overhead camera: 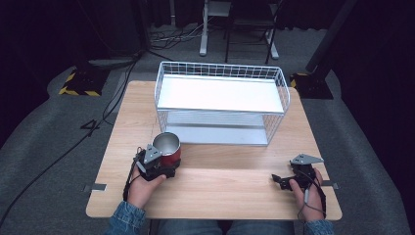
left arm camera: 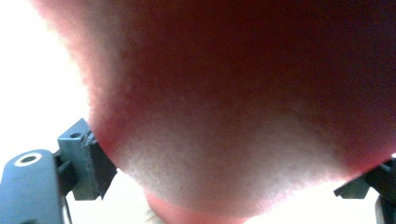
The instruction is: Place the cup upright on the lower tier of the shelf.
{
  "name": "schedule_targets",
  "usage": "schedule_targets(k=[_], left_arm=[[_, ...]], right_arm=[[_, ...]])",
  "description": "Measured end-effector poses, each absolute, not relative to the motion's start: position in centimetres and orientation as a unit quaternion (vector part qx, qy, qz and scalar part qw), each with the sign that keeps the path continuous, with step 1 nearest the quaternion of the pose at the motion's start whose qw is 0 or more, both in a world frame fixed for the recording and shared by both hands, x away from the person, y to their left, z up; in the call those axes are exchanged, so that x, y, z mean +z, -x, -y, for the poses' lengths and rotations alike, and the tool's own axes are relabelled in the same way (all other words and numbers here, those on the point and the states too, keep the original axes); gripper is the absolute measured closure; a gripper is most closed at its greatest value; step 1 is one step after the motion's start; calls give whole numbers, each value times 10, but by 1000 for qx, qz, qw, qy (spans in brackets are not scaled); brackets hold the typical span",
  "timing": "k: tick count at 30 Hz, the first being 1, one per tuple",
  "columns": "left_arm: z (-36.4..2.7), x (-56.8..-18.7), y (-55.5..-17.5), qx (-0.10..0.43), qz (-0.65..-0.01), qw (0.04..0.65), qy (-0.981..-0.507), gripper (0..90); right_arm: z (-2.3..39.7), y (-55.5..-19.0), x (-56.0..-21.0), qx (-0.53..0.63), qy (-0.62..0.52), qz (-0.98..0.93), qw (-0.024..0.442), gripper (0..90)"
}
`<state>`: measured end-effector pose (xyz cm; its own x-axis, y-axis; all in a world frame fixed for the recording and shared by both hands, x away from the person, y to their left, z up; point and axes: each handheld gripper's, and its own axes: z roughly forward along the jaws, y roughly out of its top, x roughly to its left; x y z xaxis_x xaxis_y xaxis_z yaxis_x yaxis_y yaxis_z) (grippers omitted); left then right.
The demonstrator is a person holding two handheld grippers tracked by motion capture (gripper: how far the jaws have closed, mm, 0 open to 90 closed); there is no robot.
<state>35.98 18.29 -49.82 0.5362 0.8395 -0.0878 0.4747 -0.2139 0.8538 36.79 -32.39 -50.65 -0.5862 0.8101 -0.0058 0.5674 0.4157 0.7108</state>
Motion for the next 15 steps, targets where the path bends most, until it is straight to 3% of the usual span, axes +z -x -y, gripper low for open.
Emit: schedule_targets(k=[15], left_arm=[[-181, -498, -358, 201, -422, 452, -759, 158]], right_arm=[[324, -368, -506, 342, -419, -822, 178, 2]])
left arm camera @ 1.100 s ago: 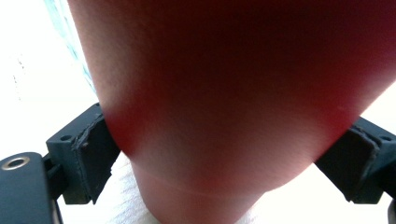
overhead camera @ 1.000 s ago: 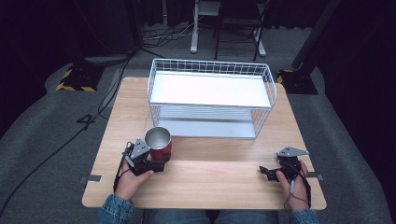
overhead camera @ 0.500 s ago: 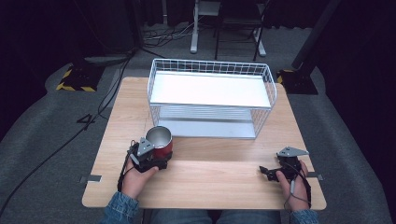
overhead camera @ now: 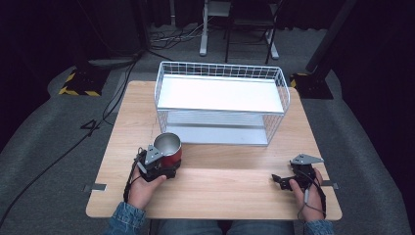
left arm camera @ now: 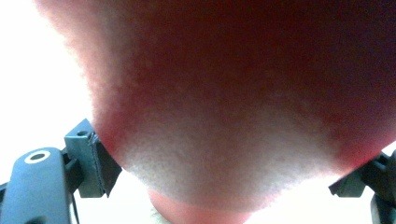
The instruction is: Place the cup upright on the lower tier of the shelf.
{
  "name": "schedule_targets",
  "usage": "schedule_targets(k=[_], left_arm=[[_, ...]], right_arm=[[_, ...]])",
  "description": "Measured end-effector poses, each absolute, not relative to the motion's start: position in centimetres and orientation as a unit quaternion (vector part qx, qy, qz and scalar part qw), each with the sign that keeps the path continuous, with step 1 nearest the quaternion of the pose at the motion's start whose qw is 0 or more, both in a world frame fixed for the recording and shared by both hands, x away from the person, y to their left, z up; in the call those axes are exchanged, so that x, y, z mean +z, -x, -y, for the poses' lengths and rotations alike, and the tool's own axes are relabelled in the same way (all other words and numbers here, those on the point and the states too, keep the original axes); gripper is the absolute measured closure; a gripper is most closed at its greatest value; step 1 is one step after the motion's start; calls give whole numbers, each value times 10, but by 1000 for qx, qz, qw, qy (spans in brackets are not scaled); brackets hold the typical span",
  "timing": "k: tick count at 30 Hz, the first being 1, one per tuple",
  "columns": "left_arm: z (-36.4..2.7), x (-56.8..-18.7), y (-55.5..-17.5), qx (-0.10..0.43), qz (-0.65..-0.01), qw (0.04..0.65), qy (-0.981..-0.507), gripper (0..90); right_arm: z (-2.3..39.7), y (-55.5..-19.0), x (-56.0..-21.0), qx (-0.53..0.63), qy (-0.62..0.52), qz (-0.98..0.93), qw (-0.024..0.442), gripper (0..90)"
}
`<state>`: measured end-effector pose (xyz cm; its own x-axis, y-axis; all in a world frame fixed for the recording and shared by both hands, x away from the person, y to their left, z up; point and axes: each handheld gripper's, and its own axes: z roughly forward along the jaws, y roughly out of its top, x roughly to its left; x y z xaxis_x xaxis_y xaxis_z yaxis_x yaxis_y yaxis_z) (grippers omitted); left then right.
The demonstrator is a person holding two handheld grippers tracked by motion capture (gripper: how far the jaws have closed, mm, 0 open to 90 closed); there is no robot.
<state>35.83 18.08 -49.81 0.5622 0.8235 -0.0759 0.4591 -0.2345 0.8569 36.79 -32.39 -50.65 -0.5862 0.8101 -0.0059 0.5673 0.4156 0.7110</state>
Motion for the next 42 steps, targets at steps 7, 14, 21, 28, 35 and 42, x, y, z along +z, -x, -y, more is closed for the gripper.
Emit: schedule_targets(k=[7, 14, 21, 28, 35, 42], left_arm=[[-178, -497, -358, 197, -415, 459, -760, 160], [-174, -487, -356, 198, -406, 468, -759, 161], [-167, -471, -357, 207, -392, 466, -766, 161], [-156, -462, -363, 204, -383, 470, -768, 161], [-141, -454, -370, 202, -367, 478, -772, 161], [-123, -451, -381, 197, -354, 480, -778, 161]], right_arm=[[324, -368, -506, 342, -419, -822, 178, 3], [324, -368, -506, 342, -419, -822, 178, 3], [324, -368, -506, 342, -419, -822, 178, 3], [324, -368, -507, 342, -419, -822, 178, 3], [324, -368, -506, 342, -419, -822, 178, 3], [324, -367, -506, 342, -420, -822, 178, 2]])
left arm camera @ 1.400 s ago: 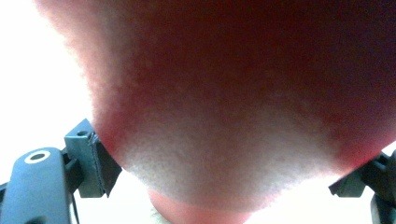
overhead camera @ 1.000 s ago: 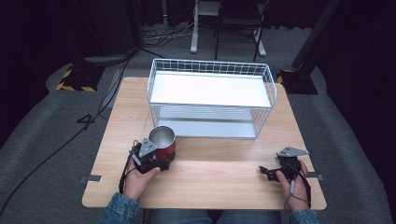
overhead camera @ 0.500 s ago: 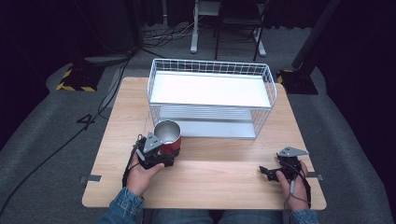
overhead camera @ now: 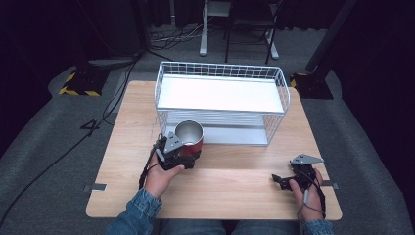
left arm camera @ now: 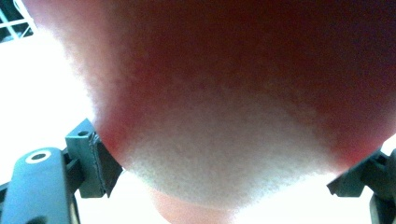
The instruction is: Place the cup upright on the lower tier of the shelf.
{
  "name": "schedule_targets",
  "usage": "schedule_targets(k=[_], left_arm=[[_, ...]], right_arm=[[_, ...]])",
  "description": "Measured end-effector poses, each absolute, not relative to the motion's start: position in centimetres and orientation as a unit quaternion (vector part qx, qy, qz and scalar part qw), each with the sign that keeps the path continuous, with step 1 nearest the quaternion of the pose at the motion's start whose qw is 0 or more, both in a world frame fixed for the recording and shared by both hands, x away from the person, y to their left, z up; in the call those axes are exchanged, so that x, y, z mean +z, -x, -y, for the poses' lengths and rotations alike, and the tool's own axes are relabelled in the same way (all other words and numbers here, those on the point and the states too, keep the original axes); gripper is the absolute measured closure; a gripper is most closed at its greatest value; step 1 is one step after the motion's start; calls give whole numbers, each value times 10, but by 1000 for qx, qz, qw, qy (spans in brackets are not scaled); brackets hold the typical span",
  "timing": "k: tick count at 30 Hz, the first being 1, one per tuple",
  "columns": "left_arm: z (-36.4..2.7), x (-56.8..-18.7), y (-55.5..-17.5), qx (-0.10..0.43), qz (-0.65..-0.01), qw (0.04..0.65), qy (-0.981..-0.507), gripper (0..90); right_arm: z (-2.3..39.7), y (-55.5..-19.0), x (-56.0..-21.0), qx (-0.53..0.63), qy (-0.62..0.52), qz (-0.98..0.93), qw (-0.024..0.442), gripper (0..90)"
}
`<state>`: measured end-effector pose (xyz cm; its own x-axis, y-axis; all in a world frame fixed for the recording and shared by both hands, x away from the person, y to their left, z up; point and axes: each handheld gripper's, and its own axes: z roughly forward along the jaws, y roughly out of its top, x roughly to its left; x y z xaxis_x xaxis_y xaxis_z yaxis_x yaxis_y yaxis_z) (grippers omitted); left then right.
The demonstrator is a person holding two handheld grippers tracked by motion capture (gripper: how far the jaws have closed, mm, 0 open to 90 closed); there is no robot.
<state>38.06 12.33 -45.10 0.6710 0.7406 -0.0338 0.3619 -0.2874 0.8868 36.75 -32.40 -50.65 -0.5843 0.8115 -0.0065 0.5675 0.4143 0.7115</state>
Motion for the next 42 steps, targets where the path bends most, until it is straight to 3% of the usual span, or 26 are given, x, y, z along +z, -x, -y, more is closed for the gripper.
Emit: schedule_targets(k=[22, 37, 42], left_arm=[[-67, -461, -430, 189, -334, 470, -795, 161], [-34, -477, -467, 208, -360, 485, -770, 161], [-32, -476, -481, 220, -340, 490, -772, 161]], right_arm=[[324, -368, -507, 342, -419, -822, 178, 3], [324, -368, -507, 342, -419, -822, 178, 2], [324, -368, -507, 342, -419, -822, 179, 2]])
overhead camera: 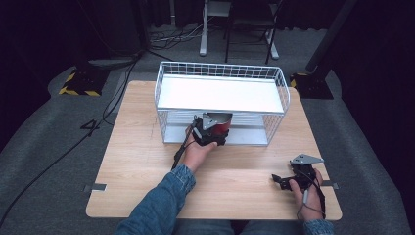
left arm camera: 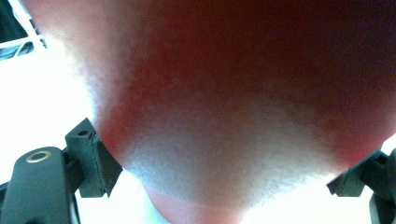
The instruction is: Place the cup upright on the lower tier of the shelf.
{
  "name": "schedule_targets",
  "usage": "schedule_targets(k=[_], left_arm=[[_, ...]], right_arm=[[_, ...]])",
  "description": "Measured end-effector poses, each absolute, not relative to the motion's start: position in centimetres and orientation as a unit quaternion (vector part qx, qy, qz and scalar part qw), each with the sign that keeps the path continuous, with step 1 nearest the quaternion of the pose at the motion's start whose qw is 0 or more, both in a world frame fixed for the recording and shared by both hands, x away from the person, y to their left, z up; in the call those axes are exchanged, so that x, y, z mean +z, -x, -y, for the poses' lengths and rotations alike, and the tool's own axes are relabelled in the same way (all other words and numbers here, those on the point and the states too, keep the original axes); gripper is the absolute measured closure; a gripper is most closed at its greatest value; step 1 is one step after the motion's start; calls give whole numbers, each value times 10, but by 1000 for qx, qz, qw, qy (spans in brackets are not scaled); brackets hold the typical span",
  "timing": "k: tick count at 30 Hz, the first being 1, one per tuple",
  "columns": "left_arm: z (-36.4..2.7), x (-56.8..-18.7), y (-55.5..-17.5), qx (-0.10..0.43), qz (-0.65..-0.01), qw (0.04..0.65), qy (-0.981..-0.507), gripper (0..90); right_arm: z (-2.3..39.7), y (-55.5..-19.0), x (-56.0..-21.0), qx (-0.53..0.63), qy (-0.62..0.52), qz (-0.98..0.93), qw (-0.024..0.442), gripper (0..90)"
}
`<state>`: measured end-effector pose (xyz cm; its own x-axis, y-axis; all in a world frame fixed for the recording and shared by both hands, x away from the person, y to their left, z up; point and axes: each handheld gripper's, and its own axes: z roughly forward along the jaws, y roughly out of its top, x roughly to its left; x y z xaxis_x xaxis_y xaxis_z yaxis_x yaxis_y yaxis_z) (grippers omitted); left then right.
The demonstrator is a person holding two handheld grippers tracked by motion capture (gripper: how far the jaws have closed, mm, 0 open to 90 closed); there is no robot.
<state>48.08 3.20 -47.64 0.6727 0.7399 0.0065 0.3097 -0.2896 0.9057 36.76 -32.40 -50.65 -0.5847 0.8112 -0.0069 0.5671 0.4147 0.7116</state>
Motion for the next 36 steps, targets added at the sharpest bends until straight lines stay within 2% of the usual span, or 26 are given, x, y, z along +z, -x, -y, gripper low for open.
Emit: schedule_targets(k=[10, 11, 18, 19, 20, 24, 25, 26, 27, 36], left_arm=[[-26, -475, -493, 254, -429, 486, -718, 160], [-26, -476, -497, 278, -438, 480, -707, 160], [-34, -479, -509, 342, -416, 438, -719, 159], [-37, -480, -514, 345, -394, 422, -740, 158], [-38, -481, -517, 331, -374, 424, -756, 158], [-37, -481, -518, 326, -375, 423, -758, 152], [-25, -487, -514, 229, -413, 478, -741, 149], [-22, -487, -508, 261, -455, 460, -717, 148], [-22, -487, -510, 245, -439, 466, -728, 147], [-22, -487, -510, 243, -441, 473, -723, 138]], right_arm=[[324, -368, -507, 342, -419, -822, 179, 2], [324, -368, -507, 342, -419, -822, 179, 2], [324, -368, -507, 342, -419, -822, 179, 2], [324, -368, -507, 342, -419, -822, 179, 2], [324, -368, -507, 342, -419, -822, 179, 2], [324, -368, -507, 342, -419, -822, 179, 2], [324, -368, -507, 342, -419, -822, 179, 2], [324, -368, -507, 342, -419, -822, 179, 2], [324, -367, -507, 342, -419, -822, 179, 3], [324, -367, -507, 342, -419, -822, 179, 3]])
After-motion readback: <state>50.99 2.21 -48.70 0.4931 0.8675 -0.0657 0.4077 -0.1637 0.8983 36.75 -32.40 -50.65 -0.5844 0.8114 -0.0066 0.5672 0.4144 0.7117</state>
